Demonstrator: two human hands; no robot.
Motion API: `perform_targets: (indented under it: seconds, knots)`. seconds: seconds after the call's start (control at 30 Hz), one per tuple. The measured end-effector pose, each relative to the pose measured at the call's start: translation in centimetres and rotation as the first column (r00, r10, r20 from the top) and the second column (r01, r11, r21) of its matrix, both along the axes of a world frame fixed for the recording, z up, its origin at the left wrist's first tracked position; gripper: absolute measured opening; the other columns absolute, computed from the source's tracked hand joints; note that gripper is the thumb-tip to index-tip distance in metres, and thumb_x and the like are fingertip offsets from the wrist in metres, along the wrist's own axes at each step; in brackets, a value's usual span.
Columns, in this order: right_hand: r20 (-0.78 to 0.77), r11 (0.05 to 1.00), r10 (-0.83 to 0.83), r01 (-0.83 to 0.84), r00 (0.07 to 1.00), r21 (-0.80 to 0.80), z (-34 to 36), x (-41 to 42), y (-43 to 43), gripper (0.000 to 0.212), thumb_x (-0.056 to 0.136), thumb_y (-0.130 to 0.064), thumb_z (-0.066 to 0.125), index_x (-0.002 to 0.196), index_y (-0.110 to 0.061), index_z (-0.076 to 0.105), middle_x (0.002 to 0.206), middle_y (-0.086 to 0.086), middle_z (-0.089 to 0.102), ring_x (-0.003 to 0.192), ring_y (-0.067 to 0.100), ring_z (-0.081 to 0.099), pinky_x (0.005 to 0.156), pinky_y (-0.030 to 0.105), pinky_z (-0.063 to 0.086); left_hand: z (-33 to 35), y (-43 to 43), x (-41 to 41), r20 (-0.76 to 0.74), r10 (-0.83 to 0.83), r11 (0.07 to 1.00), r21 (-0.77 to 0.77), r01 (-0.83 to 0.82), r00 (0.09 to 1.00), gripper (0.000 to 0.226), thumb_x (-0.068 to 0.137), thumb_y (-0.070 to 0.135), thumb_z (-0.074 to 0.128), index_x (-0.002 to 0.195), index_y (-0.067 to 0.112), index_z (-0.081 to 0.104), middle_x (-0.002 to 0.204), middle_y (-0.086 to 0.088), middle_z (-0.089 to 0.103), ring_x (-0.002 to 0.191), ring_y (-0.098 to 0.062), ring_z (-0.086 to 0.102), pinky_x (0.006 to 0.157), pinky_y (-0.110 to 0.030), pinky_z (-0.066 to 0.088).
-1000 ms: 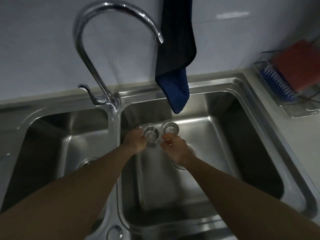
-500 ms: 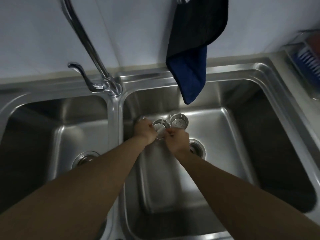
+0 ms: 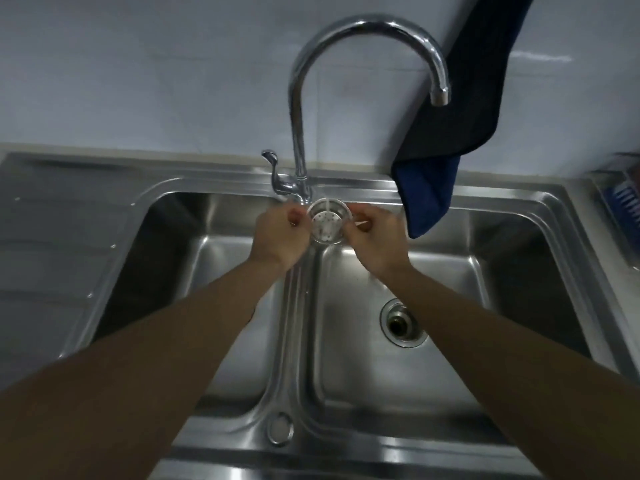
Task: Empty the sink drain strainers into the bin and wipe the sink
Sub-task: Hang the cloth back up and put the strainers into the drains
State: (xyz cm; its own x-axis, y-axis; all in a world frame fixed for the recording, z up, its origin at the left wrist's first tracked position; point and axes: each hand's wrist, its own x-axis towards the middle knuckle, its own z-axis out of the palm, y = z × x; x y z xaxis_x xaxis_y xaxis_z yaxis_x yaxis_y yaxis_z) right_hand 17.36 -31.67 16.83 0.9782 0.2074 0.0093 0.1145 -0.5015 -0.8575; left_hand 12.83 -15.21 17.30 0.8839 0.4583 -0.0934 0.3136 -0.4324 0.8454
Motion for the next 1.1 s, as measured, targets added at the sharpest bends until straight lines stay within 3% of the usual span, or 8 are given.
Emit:
perform_targets:
  seconds: [0.1,0.27,0.37,0.47,0.57,0.63,0.73,1.1]
  knots:
    - [-0.072,0.995,0.096,-0.093,0.993,0.031,1.7,-1.1,3.7,0.024,0.075,-0.028,0.067,0.096,-0.028,0.078,0.075,-0.006,0.075,0.072,0.011,0.072,0.079,0.036,0.059,1.6,3.3,-2.8,0.035,0.072,0.995,0.073,-0.074,0.997,0.017,0.089,0.009,0.065,0.077,0.021,0.07,0.069,0.001,0.07,0.067,-0.018,0.068,0.073,-0.041,0.06]
    - [-0.229,0.96,0.278,-0.263,0.933,0.095,1.6,-3.2,9.7,0.021,0.085,-0.032,0.063,0.081,-0.019,0.078,0.074,0.005,0.074,0.077,0.024,0.074,0.082,0.047,0.059,1.7,8.3,-7.7,-0.063,0.211,0.972,0.119,-0.203,0.975,0.009,0.091,0.02,0.066,0.088,0.013,0.072,0.079,-0.005,0.074,0.076,-0.024,0.072,0.082,-0.041,0.059]
    - [-0.238,0.925,0.352,-0.375,0.905,-0.061,0.3,-4.2,13.0,0.016,0.091,-0.029,0.066,0.089,-0.02,0.08,0.075,0.001,0.076,0.073,0.016,0.074,0.08,0.037,0.06,0.1,10.5,-10.0,-0.132,0.261,0.962,0.12,-0.246,0.956,0.009,0.091,0.023,0.067,0.09,0.016,0.072,0.083,-0.005,0.075,0.079,-0.023,0.073,0.084,-0.039,0.059]
    - [-0.285,0.839,0.4,-0.473,0.871,-0.268,-1.9,-4.9,15.8,0.018,0.087,-0.014,0.066,0.099,-0.014,0.079,0.092,0.008,0.077,0.092,0.023,0.072,0.086,0.033,0.057,-2.9,12.2,-11.5,-0.243,0.294,0.956,0.073,-0.285,0.924,0.013,0.092,0.021,0.068,0.1,0.013,0.074,0.098,-0.011,0.076,0.093,-0.028,0.073,0.09,-0.04,0.059]
    - [-0.323,0.732,0.402,-0.513,0.857,-0.448,-4.4,-5.8,18.1,0.017,0.084,-0.012,0.066,0.096,-0.012,0.078,0.1,0.01,0.074,0.101,0.027,0.067,0.082,0.027,0.053,-6.3,13.1,-12.6,-0.348,0.306,0.951,0.08,-0.297,0.886,0.016,0.092,0.019,0.066,0.103,0.013,0.075,0.106,-0.011,0.075,0.102,-0.028,0.07,0.093,-0.034,0.055]
    - [-0.386,0.661,0.4,-0.553,0.832,-0.507,-6.5,-6.2,19.2,0.02,0.085,-0.017,0.068,0.102,-0.009,0.074,0.109,0.012,0.07,0.108,0.03,0.065,0.076,0.023,0.045,-8.3,13.4,-13.1,-0.411,0.301,0.949,0.036,-0.314,0.861,0.018,0.092,0.015,0.062,0.105,0.013,0.074,0.109,-0.01,0.073,0.1,-0.025,0.068,0.086,-0.027,0.051]
    - [-0.473,0.571,0.394,-0.613,0.788,-0.546,-9.4,-6.7,20.5,0.031,0.088,-0.019,0.066,0.114,-0.003,0.066,0.121,0.016,0.064,0.115,0.034,0.061,0.079,0.028,0.047,-10.9,13.8,-13.7,-0.501,0.239,0.962,0.005,-0.273,0.832,0.021,0.093,0.014,0.056,0.105,0.011,0.073,0.108,-0.012,0.073,0.1,-0.027,0.067,0.089,-0.034,0.054]
    - [-0.589,0.45,0.435,-0.731,0.681,-0.513,-13.0,-7.6,21.6,0.03,0.093,-0.021,0.057,0.118,-0.006,0.063,0.125,0.011,0.063,0.112,0.029,0.061,0.074,0.023,0.041,-12.8,14.4,-14.1,-0.647,0.095,0.993,0.009,-0.117,0.756,0.029,0.094,0.013,0.05,0.118,0.006,0.064,0.125,-0.014,0.065,0.116,-0.033,0.059,0.089,-0.032,0.045]
